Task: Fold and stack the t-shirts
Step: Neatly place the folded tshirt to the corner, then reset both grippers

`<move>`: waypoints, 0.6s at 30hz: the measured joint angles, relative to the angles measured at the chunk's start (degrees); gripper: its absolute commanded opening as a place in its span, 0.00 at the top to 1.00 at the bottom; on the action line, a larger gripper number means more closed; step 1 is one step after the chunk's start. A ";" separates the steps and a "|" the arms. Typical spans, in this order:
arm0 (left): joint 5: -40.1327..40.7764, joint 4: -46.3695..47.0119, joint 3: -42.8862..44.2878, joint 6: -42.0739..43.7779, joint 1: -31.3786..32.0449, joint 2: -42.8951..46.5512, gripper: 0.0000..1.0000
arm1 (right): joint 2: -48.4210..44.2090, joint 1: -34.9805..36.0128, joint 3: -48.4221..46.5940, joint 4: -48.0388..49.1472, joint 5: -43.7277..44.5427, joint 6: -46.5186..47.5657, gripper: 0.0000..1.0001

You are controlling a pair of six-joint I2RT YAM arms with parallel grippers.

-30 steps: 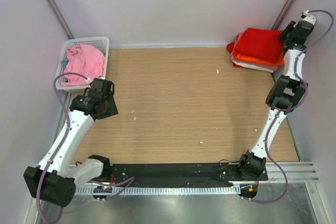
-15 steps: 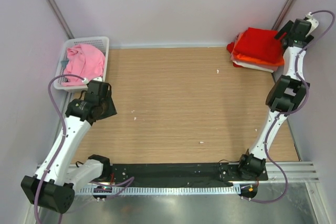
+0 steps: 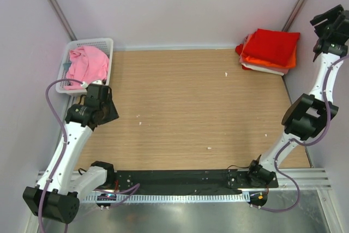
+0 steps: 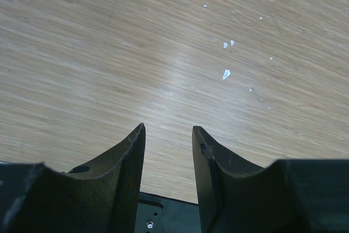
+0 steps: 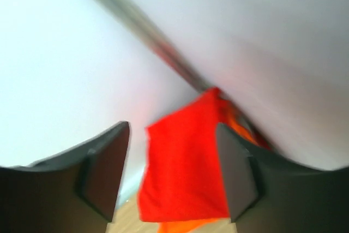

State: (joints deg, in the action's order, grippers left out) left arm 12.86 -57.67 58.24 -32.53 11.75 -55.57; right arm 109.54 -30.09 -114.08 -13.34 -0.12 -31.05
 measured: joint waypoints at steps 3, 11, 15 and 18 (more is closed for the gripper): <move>0.02 -0.02 0.00 0.00 0.00 0.20 0.59 | 3.65 -0.20 -3.67 5.42 -9.73 -3.26 0.57; 0.15 -0.02 0.00 -0.02 -0.09 0.68 0.59 | 13.14 3.48 -1.09 10.34 -22.71 -6.62 0.62; 0.13 0.00 0.00 -0.02 -0.61 0.74 0.59 | 6.78 7.58 14.14 4.76 -14.43 -3.43 0.29; 0.15 0.00 0.00 -0.02 -1.25 0.72 0.59 | -2.27 15.72 26.08 2.43 -8.22 -0.44 0.23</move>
State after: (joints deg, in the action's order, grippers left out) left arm 13.02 -57.67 58.24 -32.56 10.50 -54.85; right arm 107.26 -14.37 -88.01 -10.92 -8.34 -31.48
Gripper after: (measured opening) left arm 0.410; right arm 0.746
